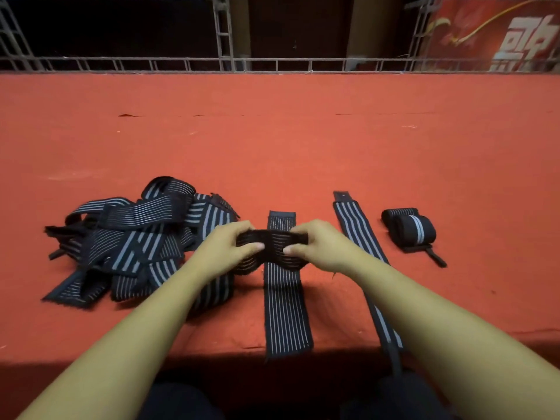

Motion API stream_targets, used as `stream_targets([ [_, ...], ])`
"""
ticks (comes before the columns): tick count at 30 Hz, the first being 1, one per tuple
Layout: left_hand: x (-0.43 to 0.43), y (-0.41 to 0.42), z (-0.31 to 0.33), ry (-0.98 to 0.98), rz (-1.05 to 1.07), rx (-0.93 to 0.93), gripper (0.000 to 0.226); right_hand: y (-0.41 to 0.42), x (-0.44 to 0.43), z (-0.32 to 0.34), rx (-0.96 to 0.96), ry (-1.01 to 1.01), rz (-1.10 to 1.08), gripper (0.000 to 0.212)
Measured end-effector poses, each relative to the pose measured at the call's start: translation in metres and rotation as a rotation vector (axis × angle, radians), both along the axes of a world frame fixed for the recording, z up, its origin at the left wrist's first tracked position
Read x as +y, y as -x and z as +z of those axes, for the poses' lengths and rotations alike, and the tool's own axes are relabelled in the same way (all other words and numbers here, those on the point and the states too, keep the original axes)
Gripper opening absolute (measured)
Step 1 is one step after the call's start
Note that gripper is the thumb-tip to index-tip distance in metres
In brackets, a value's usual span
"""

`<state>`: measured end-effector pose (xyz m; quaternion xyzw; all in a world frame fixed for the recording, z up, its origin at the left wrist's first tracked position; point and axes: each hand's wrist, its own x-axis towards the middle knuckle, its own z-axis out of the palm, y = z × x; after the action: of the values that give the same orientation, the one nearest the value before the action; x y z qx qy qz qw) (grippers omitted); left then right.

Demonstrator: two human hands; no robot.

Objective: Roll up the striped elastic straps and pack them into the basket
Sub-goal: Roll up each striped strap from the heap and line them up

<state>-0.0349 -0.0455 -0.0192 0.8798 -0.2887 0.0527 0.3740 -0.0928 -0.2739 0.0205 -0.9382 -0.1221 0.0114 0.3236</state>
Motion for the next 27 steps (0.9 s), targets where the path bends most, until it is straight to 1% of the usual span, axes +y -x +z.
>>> stream_targets([
  [3, 0.019, -0.004, -0.018, -0.080, 0.074, 0.123, 0.034, -0.002, -0.001, 0.013, 0.024, -0.215, -0.033, 0.015],
  [5, 0.032, -0.006, -0.025, -0.125, 0.084, 0.183, 0.030, 0.001, -0.003, 0.020, 0.077, -0.349, -0.064, 0.017],
  [6, 0.036, -0.007, -0.028, -0.154, 0.090, 0.165, 0.029, 0.002, -0.004, 0.022, 0.096, -0.428, -0.088, 0.017],
  [9, 0.040, -0.012, -0.026, -0.267, 0.178, 0.007, 0.026, 0.004, -0.005, 0.022, 0.102, -0.624, -0.202, 0.016],
  [11, 0.044, -0.017, -0.023, -0.273, 0.226, -0.025, 0.018, 0.002, -0.008, 0.019, 0.102, -0.681, -0.275, 0.015],
  [12, 0.047, -0.019, -0.022, -0.262, 0.232, -0.017, 0.017, 0.001, -0.009, 0.016, 0.103, -0.657, -0.303, 0.016],
  [13, 0.049, -0.020, -0.021, -0.247, 0.224, -0.008, 0.015, -0.001, -0.011, 0.012, 0.108, -0.583, -0.327, 0.017],
  [15, 0.052, -0.019, -0.019, -0.219, 0.200, -0.024, 0.013, -0.006, -0.017, 0.002, 0.151, -0.319, -0.331, 0.016],
  [17, 0.053, -0.017, -0.017, -0.197, 0.172, -0.091, 0.009, -0.010, -0.024, -0.006, 0.198, -0.005, -0.269, 0.010],
  [18, 0.053, -0.017, -0.015, -0.194, 0.143, -0.129, 0.006, -0.010, -0.024, -0.007, 0.220, 0.121, -0.238, 0.025],
  [19, 0.051, -0.016, -0.013, -0.204, 0.111, -0.159, 0.006, -0.009, -0.022, -0.006, 0.226, 0.188, -0.194, 0.052],
  [20, 0.049, -0.016, -0.010, -0.220, 0.081, -0.175, 0.009, -0.008, -0.016, -0.003, 0.207, 0.188, -0.136, 0.076],
  [21, 0.046, -0.015, -0.007, -0.244, 0.054, -0.184, 0.013, -0.005, -0.006, 0.001, 0.172, 0.150, -0.064, 0.091],
  [22, 0.042, -0.015, -0.005, -0.266, 0.033, -0.193, 0.017, -0.002, 0.007, 0.004, 0.137, 0.098, 0.009, 0.096],
  [23, 0.037, -0.013, -0.002, -0.284, 0.021, -0.212, 0.020, 0.000, 0.021, 0.003, 0.102, 0.061, 0.053, 0.092],
  [24, 0.033, -0.013, -0.001, -0.293, 0.019, -0.226, 0.024, 0.000, 0.035, 0.000, 0.067, 0.044, 0.066, 0.083],
  [27, 0.027, -0.013, 0.001, -0.279, 0.062, -0.285, 0.035, -0.006, 0.063, -0.013, -0.005, 0.053, 0.022, 0.043],
])
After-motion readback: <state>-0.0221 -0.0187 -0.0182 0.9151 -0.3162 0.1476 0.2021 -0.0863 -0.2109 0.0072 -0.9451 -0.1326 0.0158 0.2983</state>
